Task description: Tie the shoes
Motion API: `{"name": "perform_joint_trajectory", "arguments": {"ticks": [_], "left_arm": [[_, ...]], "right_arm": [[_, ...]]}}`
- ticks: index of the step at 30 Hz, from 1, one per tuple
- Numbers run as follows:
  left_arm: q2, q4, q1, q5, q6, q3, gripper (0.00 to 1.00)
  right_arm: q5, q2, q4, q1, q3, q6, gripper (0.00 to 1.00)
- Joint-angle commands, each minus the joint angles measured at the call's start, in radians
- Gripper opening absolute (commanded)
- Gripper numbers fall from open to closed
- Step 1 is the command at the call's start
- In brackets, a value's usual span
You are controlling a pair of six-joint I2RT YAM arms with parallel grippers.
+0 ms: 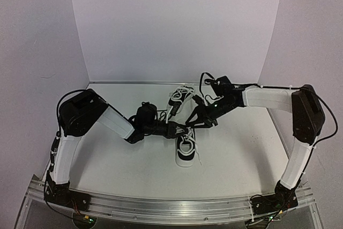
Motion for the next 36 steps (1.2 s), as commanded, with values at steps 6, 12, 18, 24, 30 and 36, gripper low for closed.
{"name": "perform_joint_trajectory", "arguments": {"ticks": [6,12,18,24,30,36], "left_arm": [[-0.021,0.029,0.001,0.007,0.02,-0.025,0.0],[-0.021,0.014,0.001,0.008,0.029,-0.018,0.0],[-0.017,0.007,0.001,0.006,0.034,-0.009,0.0],[-0.015,0.003,0.001,0.007,0.04,-0.004,0.0],[-0.015,-0.002,0.001,0.011,0.045,-0.003,0.0],[-0.011,-0.004,0.001,0.011,0.045,0.004,0.0]], "right_arm": [[0.074,-0.036,0.009,-0.046,-0.04,0.049,0.28],[0.097,-0.002,0.014,-0.046,-0.058,0.065,0.26],[0.082,0.012,0.052,-0.045,-0.074,0.088,0.24],[0.056,0.033,0.091,-0.045,-0.08,0.103,0.23],[0.045,0.058,0.11,-0.044,-0.077,0.109,0.2],[0.028,0.076,0.117,-0.04,-0.079,0.099,0.18]]}}
